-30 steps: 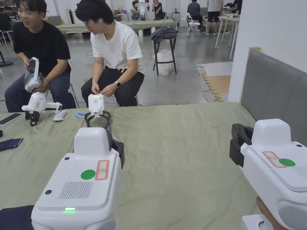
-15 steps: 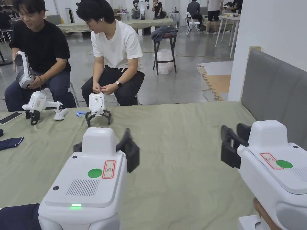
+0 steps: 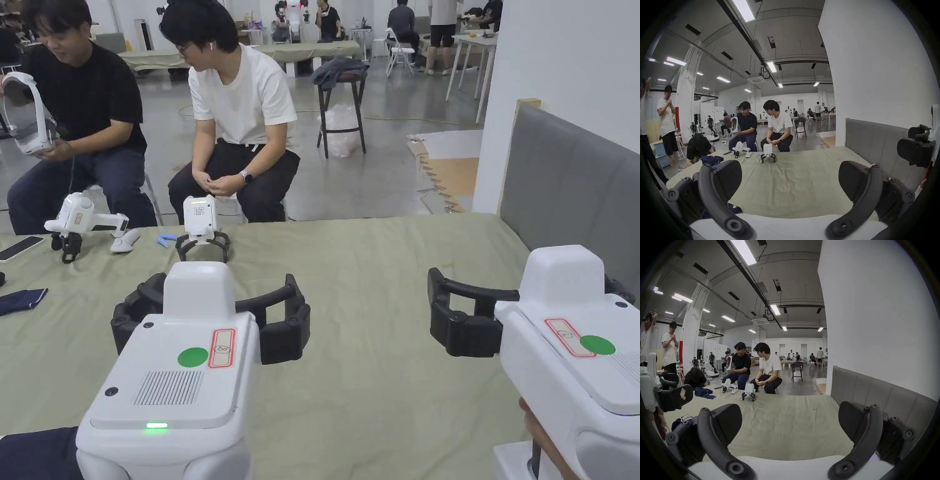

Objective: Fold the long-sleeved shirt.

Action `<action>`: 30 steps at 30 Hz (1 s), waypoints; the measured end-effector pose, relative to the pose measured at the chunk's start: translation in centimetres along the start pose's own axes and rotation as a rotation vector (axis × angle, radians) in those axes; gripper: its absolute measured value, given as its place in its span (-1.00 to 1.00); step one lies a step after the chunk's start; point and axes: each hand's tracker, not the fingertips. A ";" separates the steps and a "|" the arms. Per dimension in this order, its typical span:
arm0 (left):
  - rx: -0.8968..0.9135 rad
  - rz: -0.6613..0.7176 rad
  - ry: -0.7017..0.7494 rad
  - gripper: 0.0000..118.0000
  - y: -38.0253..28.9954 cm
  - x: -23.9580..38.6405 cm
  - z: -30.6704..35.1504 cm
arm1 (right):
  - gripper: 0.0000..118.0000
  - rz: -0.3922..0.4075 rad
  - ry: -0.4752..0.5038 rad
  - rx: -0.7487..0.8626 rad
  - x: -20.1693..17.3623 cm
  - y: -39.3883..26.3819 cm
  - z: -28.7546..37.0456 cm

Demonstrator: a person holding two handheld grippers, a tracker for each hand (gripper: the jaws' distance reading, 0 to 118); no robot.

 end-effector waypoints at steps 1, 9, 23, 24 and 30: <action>0.000 -0.001 0.001 0.85 0.0 0.1 0.1 | 1.00 0.002 0.000 0.002 -0.1 0.0 0.1; -0.015 0.013 0.003 0.85 -0.3 0.0 0.0 | 1.00 0.005 -0.005 0.001 -0.3 -0.4 0.4; -0.017 0.017 0.000 0.85 -0.5 0.3 -0.1 | 1.00 -0.015 -0.012 -0.005 -0.5 -0.7 0.6; -0.016 0.018 0.001 0.85 -0.4 0.4 -0.1 | 1.00 -0.018 -0.012 -0.007 -0.6 -0.8 0.6; -0.012 0.019 0.004 0.85 -0.3 0.3 -0.2 | 1.00 -0.037 -0.002 -0.019 -0.7 -0.8 0.5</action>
